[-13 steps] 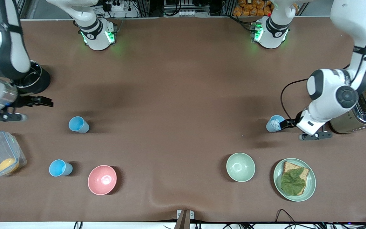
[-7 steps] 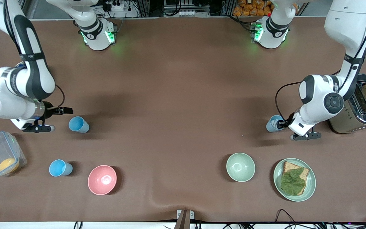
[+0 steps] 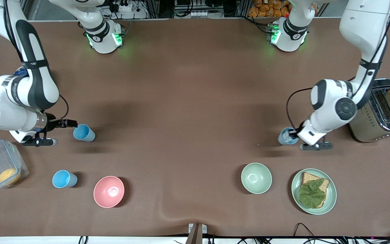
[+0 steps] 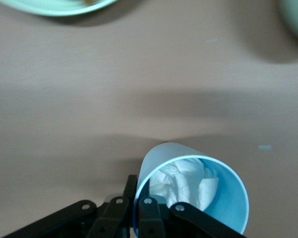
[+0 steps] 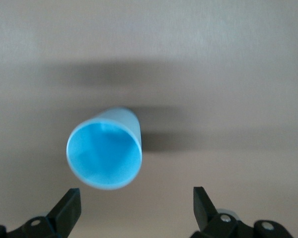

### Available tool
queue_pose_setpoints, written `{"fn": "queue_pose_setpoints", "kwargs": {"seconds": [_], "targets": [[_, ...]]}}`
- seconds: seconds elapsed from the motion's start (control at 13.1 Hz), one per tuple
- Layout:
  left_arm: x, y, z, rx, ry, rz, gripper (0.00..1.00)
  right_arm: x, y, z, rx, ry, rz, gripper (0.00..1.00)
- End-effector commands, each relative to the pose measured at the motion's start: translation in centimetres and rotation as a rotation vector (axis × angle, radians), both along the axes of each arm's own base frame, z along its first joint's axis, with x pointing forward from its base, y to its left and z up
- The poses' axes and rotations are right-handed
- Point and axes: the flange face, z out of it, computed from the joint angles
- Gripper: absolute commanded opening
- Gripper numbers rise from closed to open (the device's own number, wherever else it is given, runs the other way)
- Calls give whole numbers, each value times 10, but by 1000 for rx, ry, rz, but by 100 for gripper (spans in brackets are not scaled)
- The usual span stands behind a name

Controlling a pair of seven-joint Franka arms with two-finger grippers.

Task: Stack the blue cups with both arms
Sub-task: 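Grasp one blue cup with each gripper, then place the tissue-filled cup at table center with the left gripper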

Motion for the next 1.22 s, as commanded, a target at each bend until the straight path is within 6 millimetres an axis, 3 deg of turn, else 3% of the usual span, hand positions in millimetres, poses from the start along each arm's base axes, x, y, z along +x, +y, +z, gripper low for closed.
{"fn": "queue_pose_setpoints", "kwargs": {"seconds": [0.0, 0.23, 0.38, 0.61, 0.69, 0.84, 0.92, 0.99, 1.07, 1.15], "targets": [[-20, -87, 21, -64, 7, 63, 0, 12, 5, -25, 7, -1, -17, 100], [-47, -197, 21, -100, 37, 148, 0, 10, 5, -35, 8, 16, -17, 100], [-74, -280, 7, -112, 69, 188, 0, 9, 5, -44, 9, 28, -18, 100], [-104, -363, -19, -125, 100, 195, 0, 8, 5, -55, 11, 40, -23, 100], [-109, -372, -22, -109, 83, 188, 0, 8, 5, -55, 14, 40, -26, 100], [-116, -378, -31, -91, 88, 208, 0, 9, 9, -54, 15, 37, -22, 34], [-117, -378, -35, -84, 88, 203, 0, 9, 10, -54, 16, 38, -21, 14], [-117, -379, -34, -83, 85, 201, 7, 9, 10, -54, 17, 38, -23, 7], [-114, -377, -27, -88, 77, 206, 87, 9, 10, -54, 17, 39, -23, 6], [-113, -376, -20, -90, 70, 207, 100, 9, 10, -54, 17, 39, -23, 5]]}}
